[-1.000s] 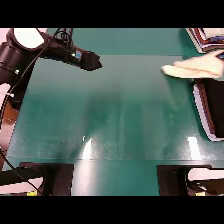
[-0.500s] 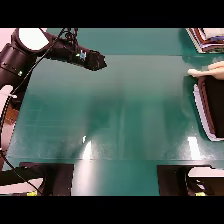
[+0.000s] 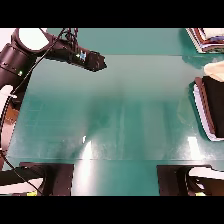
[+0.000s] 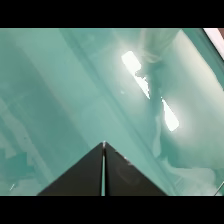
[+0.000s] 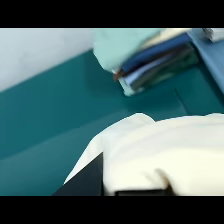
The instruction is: Fold the shirts.
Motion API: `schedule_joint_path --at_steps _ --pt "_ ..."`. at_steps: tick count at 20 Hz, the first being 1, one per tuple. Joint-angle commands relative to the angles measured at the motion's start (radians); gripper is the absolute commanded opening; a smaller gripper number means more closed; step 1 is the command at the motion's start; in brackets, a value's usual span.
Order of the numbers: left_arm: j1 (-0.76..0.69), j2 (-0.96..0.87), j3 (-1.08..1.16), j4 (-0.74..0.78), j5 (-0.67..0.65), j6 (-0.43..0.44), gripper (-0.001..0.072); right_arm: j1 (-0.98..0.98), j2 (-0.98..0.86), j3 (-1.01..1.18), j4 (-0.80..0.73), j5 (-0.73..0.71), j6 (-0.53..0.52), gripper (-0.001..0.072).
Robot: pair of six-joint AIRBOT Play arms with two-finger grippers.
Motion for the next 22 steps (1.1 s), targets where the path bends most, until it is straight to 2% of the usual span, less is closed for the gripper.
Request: schedule_joint_path --at_steps 1,4,9,10,11,12,14,15,20,22 --pt "0.001 0.000 0.000 0.000 -0.016 0.002 0.0024 -0.045 0.100 -0.160 -0.080 0.090 -0.043 0.0013" --pt "0.000 0.000 0.000 0.000 -0.019 0.002 0.0024 -0.074 0.222 -0.359 -0.161 0.118 -0.050 0.0014" --pt "0.000 0.000 0.000 0.000 -0.047 0.002 0.0024 -0.094 0.416 -0.661 -0.521 0.143 -0.050 0.0019" --pt "0.001 0.000 0.000 0.000 -0.056 0.002 0.0024 -0.094 0.439 -0.702 -0.592 0.146 -0.049 0.0075" --pt "0.000 0.000 0.000 0.000 -0.062 0.002 0.0024 -0.094 0.458 -0.737 -0.634 0.146 -0.046 0.0257" --pt "0.000 0.000 0.000 0.000 -0.064 0.002 0.0024 -0.096 0.472 -0.768 -0.661 0.148 -0.034 0.0397" --pt "0.000 0.000 0.000 0.000 -0.067 0.002 0.0024 -0.117 0.484 -0.806 -0.671 0.157 -0.022 0.0512" --pt "0.000 0.000 0.000 0.000 -0.068 0.002 0.0024 -0.134 0.484 -0.813 -0.671 0.168 -0.022 0.0531" --pt "0.000 0.000 0.000 0.000 -0.083 0.003 0.0024 -0.231 0.484 -0.761 -0.664 0.192 0.020 0.0531" --pt "0.000 0.000 0.000 0.000 -0.082 0.003 0.0024 -0.234 0.484 -0.724 -0.613 0.183 0.022 0.0531"
